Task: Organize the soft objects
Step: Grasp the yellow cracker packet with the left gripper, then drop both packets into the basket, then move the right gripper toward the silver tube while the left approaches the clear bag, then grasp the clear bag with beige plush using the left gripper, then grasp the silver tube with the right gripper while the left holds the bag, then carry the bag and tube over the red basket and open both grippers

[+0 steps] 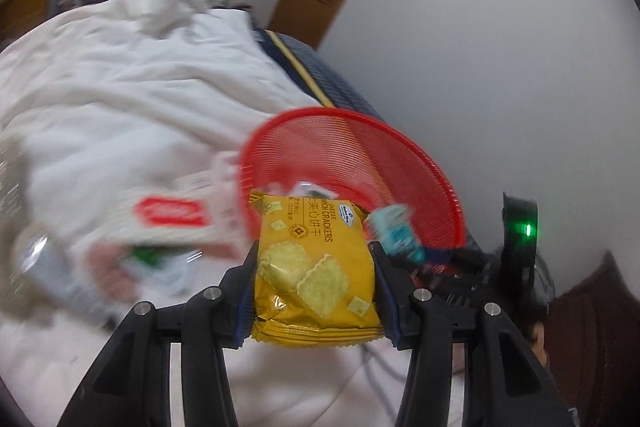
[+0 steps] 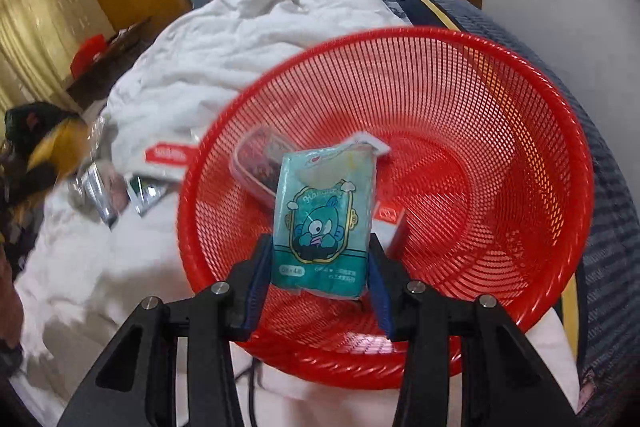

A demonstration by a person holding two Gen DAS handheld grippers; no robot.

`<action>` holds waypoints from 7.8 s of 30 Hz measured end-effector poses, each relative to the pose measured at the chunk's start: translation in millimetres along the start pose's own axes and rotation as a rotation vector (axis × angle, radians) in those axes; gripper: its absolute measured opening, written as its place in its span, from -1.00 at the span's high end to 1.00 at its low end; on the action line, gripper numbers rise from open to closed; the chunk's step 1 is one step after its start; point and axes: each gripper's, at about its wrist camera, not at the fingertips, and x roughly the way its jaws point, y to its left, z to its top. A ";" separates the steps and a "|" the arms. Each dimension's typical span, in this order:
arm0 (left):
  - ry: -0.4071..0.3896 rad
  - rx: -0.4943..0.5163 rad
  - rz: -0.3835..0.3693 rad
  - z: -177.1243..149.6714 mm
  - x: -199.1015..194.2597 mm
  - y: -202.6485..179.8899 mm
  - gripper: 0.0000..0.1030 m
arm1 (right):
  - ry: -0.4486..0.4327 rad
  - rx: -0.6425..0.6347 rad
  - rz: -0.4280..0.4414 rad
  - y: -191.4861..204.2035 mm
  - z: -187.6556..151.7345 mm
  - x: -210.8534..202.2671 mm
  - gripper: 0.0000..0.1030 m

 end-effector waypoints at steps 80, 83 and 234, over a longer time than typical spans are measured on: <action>-0.411 -0.598 0.357 -117.6 -153.5 252.3 -0.86 | 0.011 -0.269 0.318 253.0 -17.9 56.1 -0.42; -0.399 -0.560 0.378 -109.0 -148.1 250.9 -0.89 | 0.004 -0.287 0.314 256.0 -20.3 54.1 -0.42; 0.207 0.079 0.158 -27.0 142.3 -36.4 -0.03 | -0.022 -0.065 -0.107 -5.3 -26.1 -4.3 0.57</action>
